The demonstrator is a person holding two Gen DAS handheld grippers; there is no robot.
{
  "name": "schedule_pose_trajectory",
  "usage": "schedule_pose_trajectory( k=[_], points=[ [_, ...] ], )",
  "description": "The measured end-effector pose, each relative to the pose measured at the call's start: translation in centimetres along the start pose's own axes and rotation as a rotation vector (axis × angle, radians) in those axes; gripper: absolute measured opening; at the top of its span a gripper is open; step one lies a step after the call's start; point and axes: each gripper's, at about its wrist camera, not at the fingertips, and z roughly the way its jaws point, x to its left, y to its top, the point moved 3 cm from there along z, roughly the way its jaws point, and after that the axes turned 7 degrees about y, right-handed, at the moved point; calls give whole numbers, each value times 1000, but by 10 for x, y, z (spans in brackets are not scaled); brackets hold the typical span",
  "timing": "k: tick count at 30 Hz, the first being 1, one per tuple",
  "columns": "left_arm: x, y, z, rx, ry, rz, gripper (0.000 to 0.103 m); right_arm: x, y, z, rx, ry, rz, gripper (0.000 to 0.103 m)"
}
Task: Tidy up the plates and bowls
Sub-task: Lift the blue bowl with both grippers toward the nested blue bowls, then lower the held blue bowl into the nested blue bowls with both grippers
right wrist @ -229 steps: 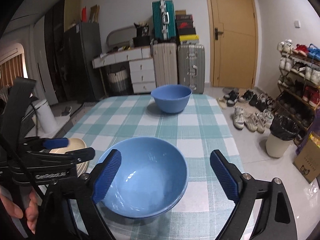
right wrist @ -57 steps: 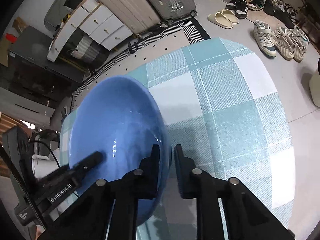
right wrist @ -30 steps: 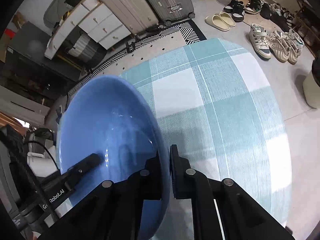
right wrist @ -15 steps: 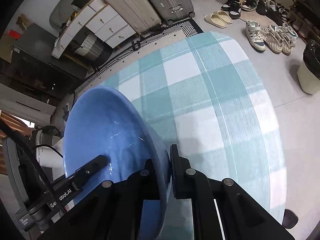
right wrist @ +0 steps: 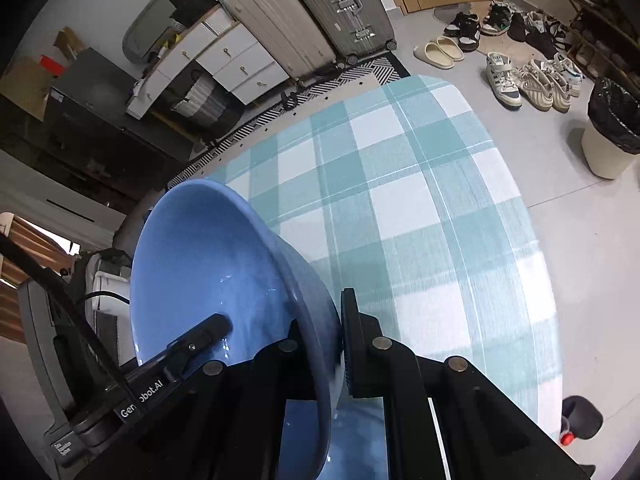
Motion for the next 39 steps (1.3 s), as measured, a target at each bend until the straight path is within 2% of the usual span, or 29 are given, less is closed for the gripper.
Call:
schedule_pose_trajectory(
  k=[6, 9, 15, 27, 39],
  points=[
    [-3, -28, -29, -27, -9, 8, 13, 9, -31, -35, -26, 14, -7, 7],
    [-4, -44, -40, -43, 15, 8, 13, 13, -48, -47, -28, 22, -16, 7],
    [-5, -74, -49, -39, 12, 22, 13, 8, -84, -62, -27, 28, -8, 7],
    [3, -133, -30, 17, 39, 52, 15, -10, -142, -46, 19, -7, -16, 7],
    [8, -153, -2, 48, 78, 91, 16, -29, -157, -16, 45, 2, -3, 7]
  ],
)
